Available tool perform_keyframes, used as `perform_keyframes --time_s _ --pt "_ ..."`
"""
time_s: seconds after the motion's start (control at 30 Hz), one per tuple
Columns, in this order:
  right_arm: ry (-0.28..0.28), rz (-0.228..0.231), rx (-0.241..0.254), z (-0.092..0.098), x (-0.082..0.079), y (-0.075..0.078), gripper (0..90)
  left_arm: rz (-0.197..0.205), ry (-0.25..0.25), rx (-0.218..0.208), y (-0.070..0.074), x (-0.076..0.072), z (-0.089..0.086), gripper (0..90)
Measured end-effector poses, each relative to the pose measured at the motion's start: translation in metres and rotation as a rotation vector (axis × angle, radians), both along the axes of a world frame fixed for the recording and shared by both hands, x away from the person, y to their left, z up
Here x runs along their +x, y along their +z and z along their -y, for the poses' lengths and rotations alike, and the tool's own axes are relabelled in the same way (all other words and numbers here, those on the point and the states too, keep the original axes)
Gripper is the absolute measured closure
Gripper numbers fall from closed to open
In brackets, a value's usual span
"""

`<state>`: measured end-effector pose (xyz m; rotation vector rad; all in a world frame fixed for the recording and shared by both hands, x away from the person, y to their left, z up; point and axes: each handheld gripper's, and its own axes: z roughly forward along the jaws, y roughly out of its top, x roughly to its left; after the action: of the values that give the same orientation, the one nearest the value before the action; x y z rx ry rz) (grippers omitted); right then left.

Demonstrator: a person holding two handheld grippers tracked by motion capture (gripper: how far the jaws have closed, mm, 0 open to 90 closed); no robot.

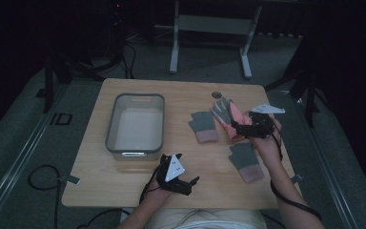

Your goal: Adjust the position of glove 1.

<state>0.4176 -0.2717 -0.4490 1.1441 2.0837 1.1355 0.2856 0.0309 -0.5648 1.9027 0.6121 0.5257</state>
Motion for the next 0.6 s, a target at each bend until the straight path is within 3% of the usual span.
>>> perform_keyframes --time_s 0.07,0.13,0.33,0.6 --pt "0.068 -0.011 0.059 -0.007 0.004 -0.005 13.1 -0.001 -0.002 -0.002 0.0 0.0 0.0 0.0" --pt "0.103 -0.009 0.084 -0.016 0.008 -0.01 12.5 -0.003 -0.003 -0.005 0.0 0.0 0.0 0.0" --pt "0.163 -0.025 0.052 -0.039 0.015 -0.022 14.6 -0.004 -0.007 -0.007 0.0 0.0 0.0 0.0" --pt "0.188 -0.082 0.044 -0.061 0.032 -0.04 40.5 -0.002 -0.012 -0.01 0.0 0.0 0.0 0.0"
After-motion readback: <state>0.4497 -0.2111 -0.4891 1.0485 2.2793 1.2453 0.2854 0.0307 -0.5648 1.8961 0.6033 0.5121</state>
